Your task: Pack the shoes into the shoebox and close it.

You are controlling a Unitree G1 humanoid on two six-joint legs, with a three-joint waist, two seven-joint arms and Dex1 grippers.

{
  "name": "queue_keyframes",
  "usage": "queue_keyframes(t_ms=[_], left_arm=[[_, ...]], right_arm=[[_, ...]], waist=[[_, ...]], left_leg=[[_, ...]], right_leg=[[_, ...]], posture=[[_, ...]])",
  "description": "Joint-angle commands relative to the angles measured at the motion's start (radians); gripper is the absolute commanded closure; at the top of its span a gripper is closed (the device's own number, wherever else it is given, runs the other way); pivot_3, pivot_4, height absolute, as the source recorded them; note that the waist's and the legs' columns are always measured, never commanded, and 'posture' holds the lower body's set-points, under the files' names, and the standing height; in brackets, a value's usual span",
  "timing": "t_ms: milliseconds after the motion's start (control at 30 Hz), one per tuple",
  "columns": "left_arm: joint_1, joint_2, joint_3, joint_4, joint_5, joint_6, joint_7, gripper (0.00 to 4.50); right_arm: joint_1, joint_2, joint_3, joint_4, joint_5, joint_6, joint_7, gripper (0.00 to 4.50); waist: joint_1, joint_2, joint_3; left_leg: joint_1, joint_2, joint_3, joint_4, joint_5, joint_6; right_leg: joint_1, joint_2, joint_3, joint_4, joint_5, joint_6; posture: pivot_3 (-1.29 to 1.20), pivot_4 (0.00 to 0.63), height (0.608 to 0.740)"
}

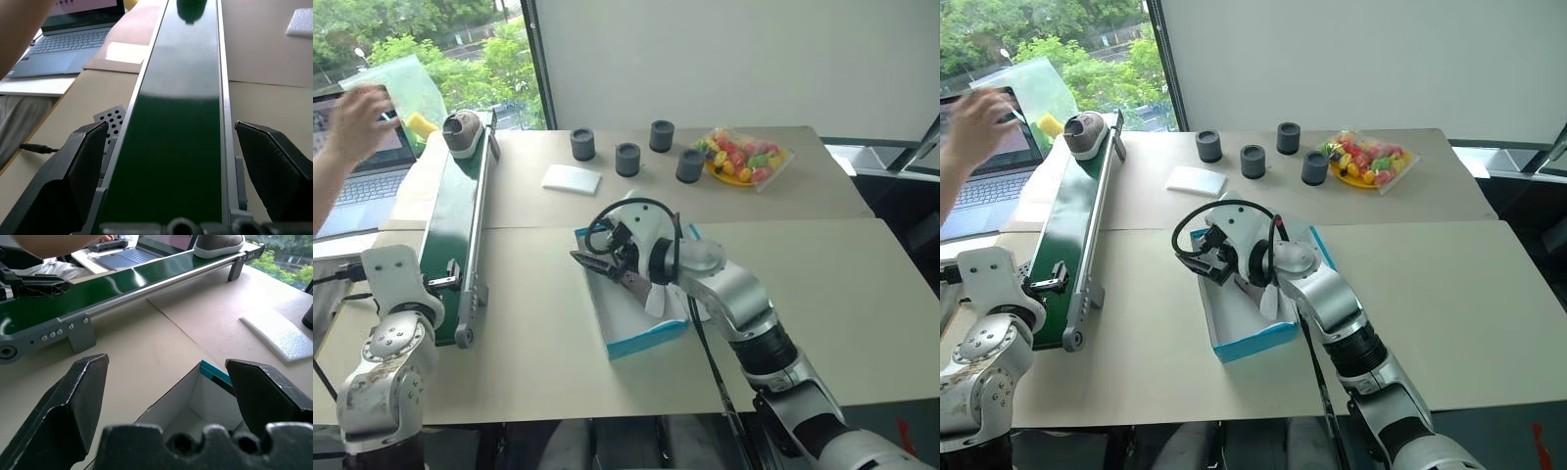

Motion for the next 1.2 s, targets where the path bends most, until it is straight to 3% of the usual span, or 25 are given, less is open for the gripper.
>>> queue_keyframes(t_ms=[33, 1200], left_arm=[[-0.025, 0.009, 0.010, -0.003, 0.022, 0.011, -0.018, 0.03], [-0.045, -0.013, 0.029, 0.061, 0.081, 0.063, -0.100, 0.03]], right_arm=[[0.003, 0.009, -0.001, -0.052, -0.012, -0.013, 0.003, 0.00], [0.027, 0.047, -0.039, -0.071, -0.020, 0.016, -0.021, 0.00]], waist=[[0.000, 0.000, 0.000], [-0.002, 0.000, 0.000]], left_leg=[[0.000, 0.000, 0.000, 0.000, 0.000, 0.000], [0.001, 0.000, -0.001, 0.000, 0.000, 0.000]], right_leg=[[0.000, 0.000, 0.000, 0.000, 0.000, 0.000], [0.000, 0.000, 0.001, 0.001, 0.000, 0.000]], posture=[[0.00, 0.150, 0.740], [0.00, 0.150, 0.740]])
